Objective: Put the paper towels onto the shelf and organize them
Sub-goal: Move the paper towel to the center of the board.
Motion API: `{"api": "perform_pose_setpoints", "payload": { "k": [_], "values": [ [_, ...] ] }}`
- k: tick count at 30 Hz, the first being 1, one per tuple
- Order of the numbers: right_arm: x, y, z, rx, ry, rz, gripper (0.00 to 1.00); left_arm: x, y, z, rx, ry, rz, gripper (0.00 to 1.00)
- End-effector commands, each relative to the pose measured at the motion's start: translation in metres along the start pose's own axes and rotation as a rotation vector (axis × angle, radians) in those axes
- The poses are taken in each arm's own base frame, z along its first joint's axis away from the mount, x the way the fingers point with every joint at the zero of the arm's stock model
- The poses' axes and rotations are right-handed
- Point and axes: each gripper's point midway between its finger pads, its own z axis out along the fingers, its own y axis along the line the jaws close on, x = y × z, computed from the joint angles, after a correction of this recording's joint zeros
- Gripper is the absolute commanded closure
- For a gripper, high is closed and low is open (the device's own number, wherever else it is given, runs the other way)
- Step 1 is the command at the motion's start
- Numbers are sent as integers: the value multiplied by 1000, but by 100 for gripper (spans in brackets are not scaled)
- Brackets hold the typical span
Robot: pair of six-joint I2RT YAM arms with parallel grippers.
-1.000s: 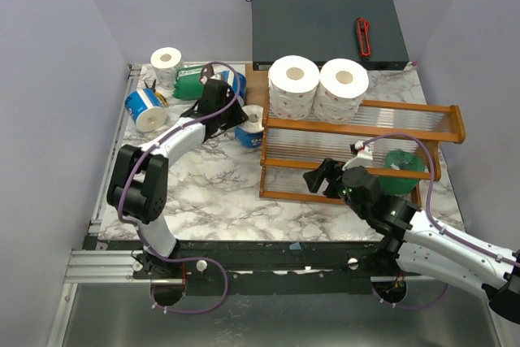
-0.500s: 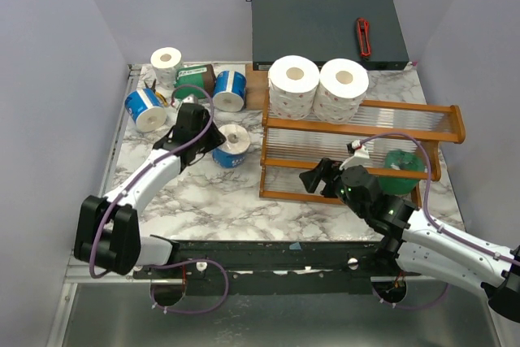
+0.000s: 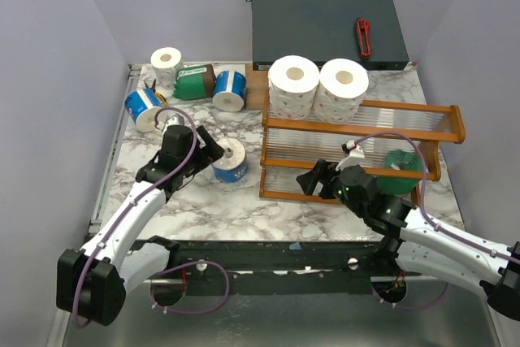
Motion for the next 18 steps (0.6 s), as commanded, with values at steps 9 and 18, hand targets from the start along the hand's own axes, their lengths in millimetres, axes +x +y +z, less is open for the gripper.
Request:
{"api": "perform_pose_setpoints", "payload": {
  "k": [9,18],
  "values": [
    [16,0,6,-16,55,-13,14,-23,6,-13,-94,-69,-50,1],
    [17,-2,3,-14,58,-8,14,-12,-9,5,-61,49,-14,4]
  ]
}}
